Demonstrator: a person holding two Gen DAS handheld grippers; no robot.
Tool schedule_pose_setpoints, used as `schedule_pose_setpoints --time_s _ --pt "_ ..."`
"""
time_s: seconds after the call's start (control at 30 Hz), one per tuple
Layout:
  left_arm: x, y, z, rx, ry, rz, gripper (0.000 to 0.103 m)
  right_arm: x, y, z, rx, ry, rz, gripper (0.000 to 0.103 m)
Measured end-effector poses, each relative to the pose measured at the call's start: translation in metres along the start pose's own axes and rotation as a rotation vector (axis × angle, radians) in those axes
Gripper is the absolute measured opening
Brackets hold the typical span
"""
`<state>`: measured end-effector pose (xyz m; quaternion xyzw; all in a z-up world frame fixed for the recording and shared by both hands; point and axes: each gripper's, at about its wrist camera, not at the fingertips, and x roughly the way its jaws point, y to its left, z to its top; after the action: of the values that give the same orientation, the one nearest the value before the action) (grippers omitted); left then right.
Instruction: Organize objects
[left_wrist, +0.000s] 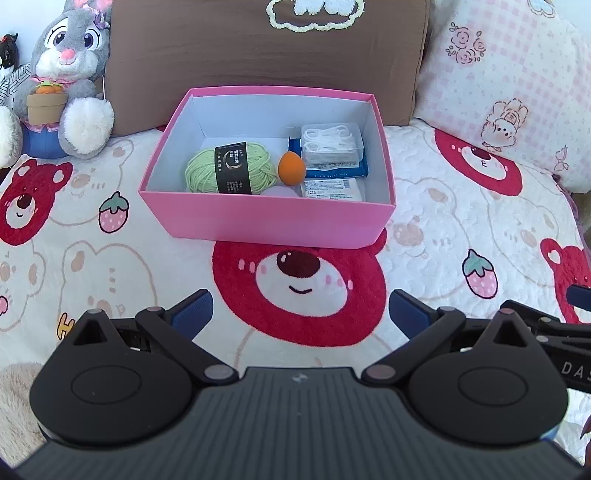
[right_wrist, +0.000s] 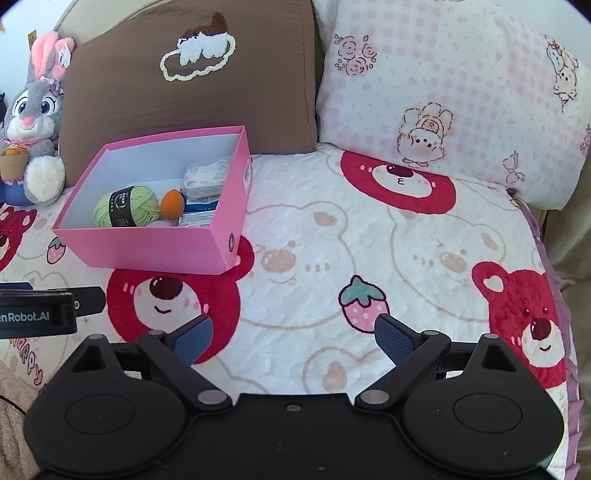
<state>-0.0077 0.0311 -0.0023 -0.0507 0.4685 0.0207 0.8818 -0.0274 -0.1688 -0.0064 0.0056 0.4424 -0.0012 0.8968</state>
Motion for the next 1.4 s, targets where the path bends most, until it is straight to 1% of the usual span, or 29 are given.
schedule_pose_setpoints --time_s 0.13,0.4,0.9,1.4 --pt "0.001 0.001 0.000 -0.001 0.022 0.016 0.103 -0.004 0.001 -0.001 0.001 -0.003 0.010 0.096" --pt "0.002 -0.004 -0.003 0.021 0.050 0.003 0.103 -0.006 0.000 -0.002 -0.002 -0.013 -0.023 0.096" --pt "0.001 -0.006 -0.005 0.044 0.053 -0.006 0.103 -0.006 -0.012 -0.002 0.009 -0.016 -0.058 0.096" --pt "0.002 -0.007 -0.006 0.045 0.068 -0.011 0.103 -0.006 -0.012 -0.003 0.006 -0.011 -0.057 0.096"
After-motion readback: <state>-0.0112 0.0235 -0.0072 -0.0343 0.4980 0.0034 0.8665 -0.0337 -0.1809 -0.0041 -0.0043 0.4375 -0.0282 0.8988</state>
